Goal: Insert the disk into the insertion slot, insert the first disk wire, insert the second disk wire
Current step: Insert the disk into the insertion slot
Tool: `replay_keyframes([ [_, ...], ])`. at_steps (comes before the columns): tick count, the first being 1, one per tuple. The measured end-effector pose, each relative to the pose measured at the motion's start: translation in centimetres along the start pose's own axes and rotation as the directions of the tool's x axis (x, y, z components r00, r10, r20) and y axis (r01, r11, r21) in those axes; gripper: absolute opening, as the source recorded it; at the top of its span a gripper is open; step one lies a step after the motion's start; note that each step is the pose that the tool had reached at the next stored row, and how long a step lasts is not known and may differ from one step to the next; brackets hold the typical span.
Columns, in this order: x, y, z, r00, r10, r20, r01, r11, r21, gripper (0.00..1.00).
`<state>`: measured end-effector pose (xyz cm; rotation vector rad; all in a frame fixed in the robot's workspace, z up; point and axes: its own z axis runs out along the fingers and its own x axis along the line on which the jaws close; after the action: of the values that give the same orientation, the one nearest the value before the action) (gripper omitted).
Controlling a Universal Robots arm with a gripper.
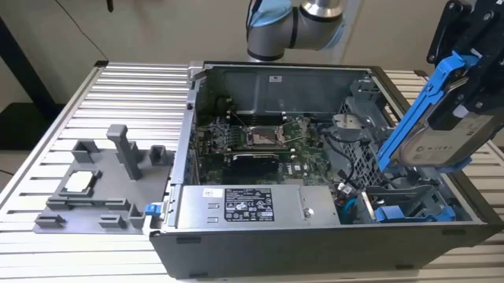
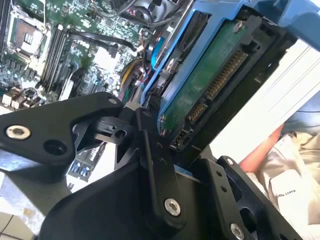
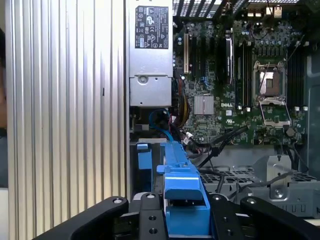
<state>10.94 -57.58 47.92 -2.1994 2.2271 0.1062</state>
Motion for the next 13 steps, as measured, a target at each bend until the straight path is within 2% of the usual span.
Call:
replay_keyframes([
  [8,0.15,-0.17,1.35,1.0000,0.006,0.0002,-0.006,1.0000,-0.0005,0.33],
  [13,0.17,-0.54,1.75,1.0000,0.007,-0.0045,-0.008,0.9999,-0.0105,0.33],
])
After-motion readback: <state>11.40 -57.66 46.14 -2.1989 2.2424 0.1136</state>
